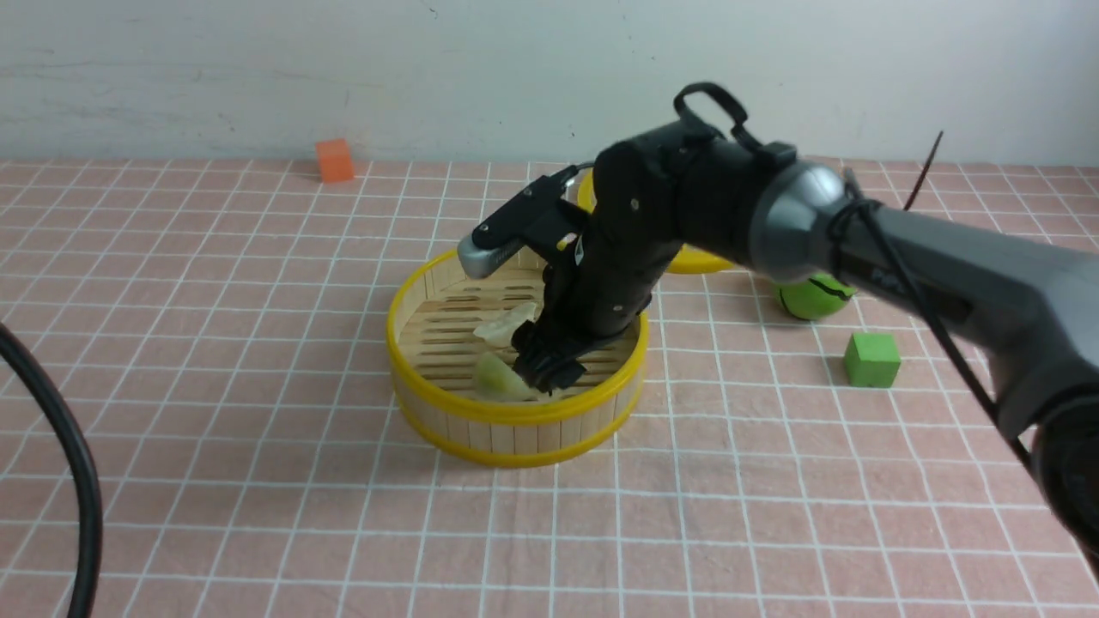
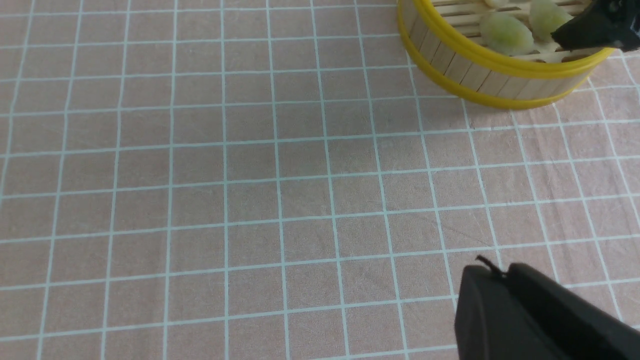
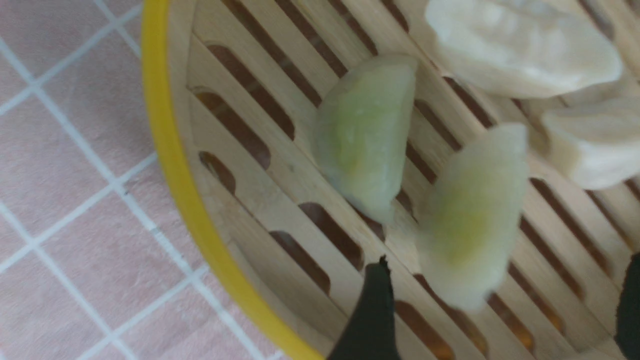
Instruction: Put the dumplings into the steamer on the table with the pink tablecloth.
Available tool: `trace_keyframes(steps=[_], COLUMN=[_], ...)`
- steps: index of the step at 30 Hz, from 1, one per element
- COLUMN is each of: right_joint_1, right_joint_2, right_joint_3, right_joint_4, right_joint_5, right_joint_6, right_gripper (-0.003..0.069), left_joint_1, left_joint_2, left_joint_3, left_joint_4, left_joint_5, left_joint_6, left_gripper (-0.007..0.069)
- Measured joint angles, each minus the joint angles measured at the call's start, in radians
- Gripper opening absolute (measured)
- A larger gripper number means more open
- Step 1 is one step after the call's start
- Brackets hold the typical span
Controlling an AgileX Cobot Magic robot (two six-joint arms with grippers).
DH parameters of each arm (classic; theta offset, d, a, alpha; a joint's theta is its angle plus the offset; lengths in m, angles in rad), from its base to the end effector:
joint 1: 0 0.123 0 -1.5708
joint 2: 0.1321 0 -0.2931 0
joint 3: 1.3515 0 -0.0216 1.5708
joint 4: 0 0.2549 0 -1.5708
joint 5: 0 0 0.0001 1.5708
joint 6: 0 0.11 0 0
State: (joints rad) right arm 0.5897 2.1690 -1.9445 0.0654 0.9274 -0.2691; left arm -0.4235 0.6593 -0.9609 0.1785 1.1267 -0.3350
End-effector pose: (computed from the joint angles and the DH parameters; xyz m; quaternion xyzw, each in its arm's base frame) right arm 0.4159 0.2852 0.2318 -0.3915 0.8850 0.0698 0.2422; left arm 0.1006 -0.0260 0.3755 0.0428 0.9099 -0.0664 0.4073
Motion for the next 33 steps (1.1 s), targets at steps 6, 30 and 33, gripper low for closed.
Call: trace_keyframes(steps=[6,30,33], right_joint_1=[0.0,0.0,0.0], right_joint_2=[-0.155,-0.89,-1.048], right_joint_3=[-0.073,0.505,0.7], right_joint_4=[0.003,0.09,0.094], right_joint_5=[0.169,0.028,-0.165], right_joint_6=[0.0,0.079,0.079], right_gripper=[0.0494,-0.0018,-0.0017], left_joint_1=[0.0,0.0,0.0], left_joint_2=[0.0,-0.089,-0.171], left_joint_3=[0.0,0.198,0.318], left_joint_4=[0.0,-0.179,-0.254], left_joint_5=[0.0,-0.303,-0.473], left_joint_6=[0.0,0.089,0.106], left_gripper=[0.005,0.0059,0.0062])
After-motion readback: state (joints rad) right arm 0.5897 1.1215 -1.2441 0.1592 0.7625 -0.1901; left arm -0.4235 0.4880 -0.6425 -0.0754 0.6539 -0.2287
